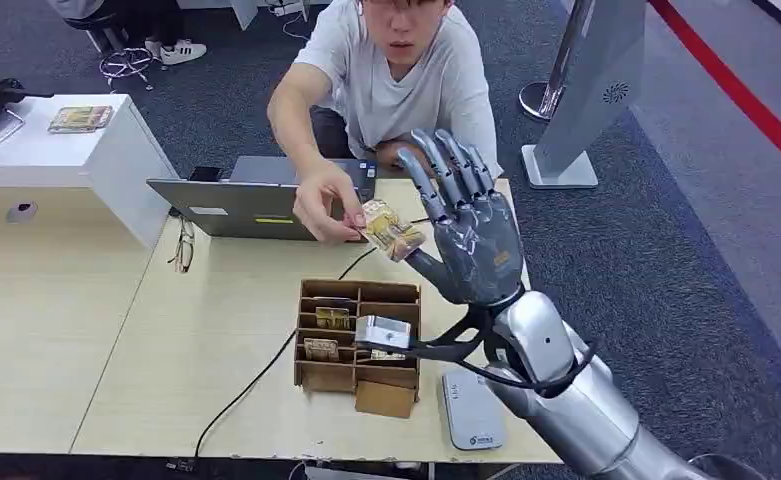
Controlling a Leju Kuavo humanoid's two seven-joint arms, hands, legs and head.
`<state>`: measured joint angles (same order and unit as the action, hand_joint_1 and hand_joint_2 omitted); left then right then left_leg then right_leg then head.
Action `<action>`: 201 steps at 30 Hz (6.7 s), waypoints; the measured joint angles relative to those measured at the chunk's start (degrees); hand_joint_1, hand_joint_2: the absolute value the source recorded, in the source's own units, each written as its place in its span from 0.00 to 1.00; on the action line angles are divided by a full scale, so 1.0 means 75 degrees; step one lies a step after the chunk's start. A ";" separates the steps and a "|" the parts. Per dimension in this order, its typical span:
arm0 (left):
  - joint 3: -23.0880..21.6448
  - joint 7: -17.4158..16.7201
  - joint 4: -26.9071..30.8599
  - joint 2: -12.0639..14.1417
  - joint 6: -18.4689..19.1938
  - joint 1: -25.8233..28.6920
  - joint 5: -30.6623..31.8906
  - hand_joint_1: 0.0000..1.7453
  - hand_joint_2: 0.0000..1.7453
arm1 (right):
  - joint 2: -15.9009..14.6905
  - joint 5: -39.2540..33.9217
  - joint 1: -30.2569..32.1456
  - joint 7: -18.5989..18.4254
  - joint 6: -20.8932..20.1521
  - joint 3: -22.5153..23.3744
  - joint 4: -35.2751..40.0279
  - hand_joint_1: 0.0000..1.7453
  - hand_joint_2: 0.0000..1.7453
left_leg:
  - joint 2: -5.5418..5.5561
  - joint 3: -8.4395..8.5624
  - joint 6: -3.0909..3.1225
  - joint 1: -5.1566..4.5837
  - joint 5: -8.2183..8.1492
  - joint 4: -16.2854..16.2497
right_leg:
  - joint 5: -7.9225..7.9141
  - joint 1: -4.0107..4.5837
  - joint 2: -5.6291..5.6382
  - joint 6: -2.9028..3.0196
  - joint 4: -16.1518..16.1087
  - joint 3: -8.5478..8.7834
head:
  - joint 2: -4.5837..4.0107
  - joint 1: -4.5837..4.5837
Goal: Pass the card to the sensor for recognition and then transmit it.
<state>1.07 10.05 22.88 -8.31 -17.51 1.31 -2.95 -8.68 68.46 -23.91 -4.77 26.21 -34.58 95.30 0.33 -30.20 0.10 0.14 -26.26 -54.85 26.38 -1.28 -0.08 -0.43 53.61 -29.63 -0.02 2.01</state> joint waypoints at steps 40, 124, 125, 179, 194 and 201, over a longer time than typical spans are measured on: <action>-0.0649 -0.0050 0.0254 0.0015 -0.0073 0.0079 -0.0157 0.00 0.00 | -0.0064 0.0463 0.0025 -0.0151 -0.0093 -0.0012 -0.0090 1.00 1.00 | 0.0002 -0.0001 0.0000 0.0000 0.0000 0.0000 | 0.0000 0.0000 -0.0001 0.0000 0.0000 -0.0003 | 0.0000 0.0003; -0.1926 0.0752 -0.0047 0.0233 -0.0504 -0.0239 -0.2536 0.00 0.00 | -0.2419 -1.1873 0.0544 0.1860 -0.7073 -0.0128 -0.1757 1.00 1.00 | 0.0003 -0.0003 0.0000 -0.0001 0.0000 -0.0003 | -0.0001 -0.0001 -0.0002 0.0000 -0.0001 -0.0003 | 0.0000 0.0000; -0.1952 0.0755 -0.0070 0.0233 -0.0513 -0.0245 -0.2562 0.00 0.00 | -0.2454 -1.1873 0.0528 0.1860 -0.7076 -0.0157 -0.1780 1.00 1.00 | 0.0002 -0.0003 0.0000 -0.0001 0.0000 -0.0003 | -0.0001 -0.0001 -0.0001 0.0000 -0.0001 -0.0004 | 0.0000 0.0003; -0.4286 0.0810 0.0210 0.0897 -0.1063 0.0074 -0.4560 0.00 0.00 | -0.4120 -1.0679 -0.0443 0.1376 -0.6878 -0.2043 -0.2252 1.00 1.00 | 0.0003 -0.0003 0.0001 -0.0001 0.0000 -0.0006 | -0.0003 0.0000 -0.0002 -0.0001 -0.0002 -0.0003 | 0.0000 0.0000; -0.5727 0.0991 0.0869 0.1329 -0.1469 0.0186 -0.5846 0.00 0.00 | -0.4147 -1.0189 -0.0501 0.0944 -0.6169 -0.2436 -0.2317 1.00 1.00 | 0.0003 -0.0003 0.0001 0.0000 -0.0001 -0.0006 | -0.0003 0.0000 -0.0002 -0.0002 -0.0001 -0.0003 | 0.0000 0.0000; -0.6321 0.1014 0.1282 0.1565 -0.1682 0.0230 -0.6321 0.00 0.00 | -0.4144 -1.0198 -0.0420 0.0945 -0.6155 -0.2436 -0.2349 1.00 1.00 | 0.0003 -0.0003 0.0001 -0.0001 -0.0001 -0.0006 | -0.0004 -0.0001 -0.0002 -0.0002 -0.0002 -0.0002 | 0.0000 0.0003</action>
<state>-46.33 17.66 32.50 3.43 -30.12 3.04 -50.35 -39.76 -8.02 -27.05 2.32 -19.96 -52.85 77.68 0.36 -30.22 0.10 0.14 -26.26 -54.89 26.35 -1.28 -0.10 -0.45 53.60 -29.65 -0.02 2.03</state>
